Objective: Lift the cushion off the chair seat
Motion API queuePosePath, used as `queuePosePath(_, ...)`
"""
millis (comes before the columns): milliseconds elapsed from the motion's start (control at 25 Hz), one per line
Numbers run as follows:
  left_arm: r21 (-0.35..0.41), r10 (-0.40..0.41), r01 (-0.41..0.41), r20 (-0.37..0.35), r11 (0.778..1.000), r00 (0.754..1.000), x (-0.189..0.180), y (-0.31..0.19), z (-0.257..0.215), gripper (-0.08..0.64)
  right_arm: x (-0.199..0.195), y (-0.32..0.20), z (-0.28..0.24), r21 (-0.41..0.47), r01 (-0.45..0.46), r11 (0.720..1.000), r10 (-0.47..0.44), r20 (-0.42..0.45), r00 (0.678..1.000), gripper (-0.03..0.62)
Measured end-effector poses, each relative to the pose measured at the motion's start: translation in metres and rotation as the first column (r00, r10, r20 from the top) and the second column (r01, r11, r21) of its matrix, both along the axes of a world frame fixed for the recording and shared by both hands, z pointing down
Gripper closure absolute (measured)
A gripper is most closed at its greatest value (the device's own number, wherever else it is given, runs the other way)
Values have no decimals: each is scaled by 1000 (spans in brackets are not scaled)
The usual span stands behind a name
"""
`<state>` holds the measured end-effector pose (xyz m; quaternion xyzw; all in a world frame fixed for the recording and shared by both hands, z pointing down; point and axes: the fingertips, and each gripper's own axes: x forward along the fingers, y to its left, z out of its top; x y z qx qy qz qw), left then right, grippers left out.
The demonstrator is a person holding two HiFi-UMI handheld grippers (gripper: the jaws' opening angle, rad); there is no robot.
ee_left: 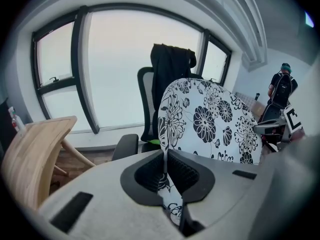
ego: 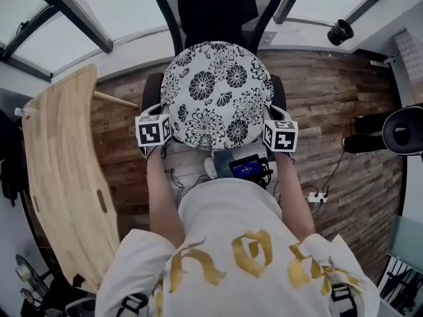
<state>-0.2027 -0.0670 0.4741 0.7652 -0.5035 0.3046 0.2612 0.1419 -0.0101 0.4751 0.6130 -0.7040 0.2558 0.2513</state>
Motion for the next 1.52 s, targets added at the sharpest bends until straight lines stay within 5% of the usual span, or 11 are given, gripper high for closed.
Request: queuePosePath(1520,-54,55,-56,-16,997,998,8,-20,30,537,20,-8,19,-46,-59,997,57,-46,997,565)
